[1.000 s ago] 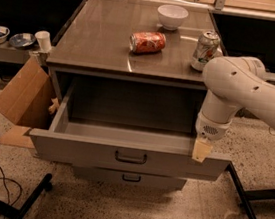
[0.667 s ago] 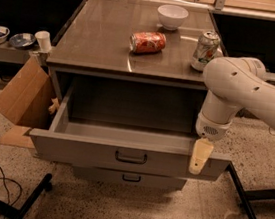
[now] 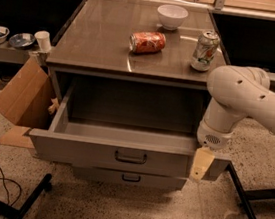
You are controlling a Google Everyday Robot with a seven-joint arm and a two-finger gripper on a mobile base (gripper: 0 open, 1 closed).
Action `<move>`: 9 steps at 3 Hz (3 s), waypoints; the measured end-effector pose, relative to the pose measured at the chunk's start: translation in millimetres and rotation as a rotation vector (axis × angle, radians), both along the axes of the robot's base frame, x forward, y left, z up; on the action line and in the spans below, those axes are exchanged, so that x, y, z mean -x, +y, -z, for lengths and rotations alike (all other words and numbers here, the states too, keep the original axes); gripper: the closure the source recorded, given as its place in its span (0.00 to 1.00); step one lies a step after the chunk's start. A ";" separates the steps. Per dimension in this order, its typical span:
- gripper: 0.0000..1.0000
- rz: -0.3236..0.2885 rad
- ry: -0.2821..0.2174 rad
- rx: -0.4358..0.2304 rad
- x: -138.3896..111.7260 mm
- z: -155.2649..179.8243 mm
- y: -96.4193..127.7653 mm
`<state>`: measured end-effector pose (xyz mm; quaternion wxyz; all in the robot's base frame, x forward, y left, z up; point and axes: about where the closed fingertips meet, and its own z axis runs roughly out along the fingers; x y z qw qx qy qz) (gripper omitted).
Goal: Open top drawer
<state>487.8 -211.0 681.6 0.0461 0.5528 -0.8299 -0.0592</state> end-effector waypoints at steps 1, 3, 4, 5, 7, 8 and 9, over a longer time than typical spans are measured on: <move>0.42 0.005 0.043 -0.082 54.8 2.9 7.8; 0.87 0.026 0.062 -0.069 82.7 -3.0 7.3; 1.00 0.028 0.064 -0.068 85.3 -3.2 6.2; 1.00 0.066 0.098 -0.058 118.5 -3.7 -0.7; 0.82 0.066 0.098 -0.058 118.5 -3.7 -0.7; 0.59 0.066 0.098 -0.058 118.5 -3.7 -0.7; 0.36 0.066 0.098 -0.058 118.5 -3.7 -0.7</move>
Offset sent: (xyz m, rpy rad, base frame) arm -0.2744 0.0191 0.0301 0.1628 0.2195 -0.1010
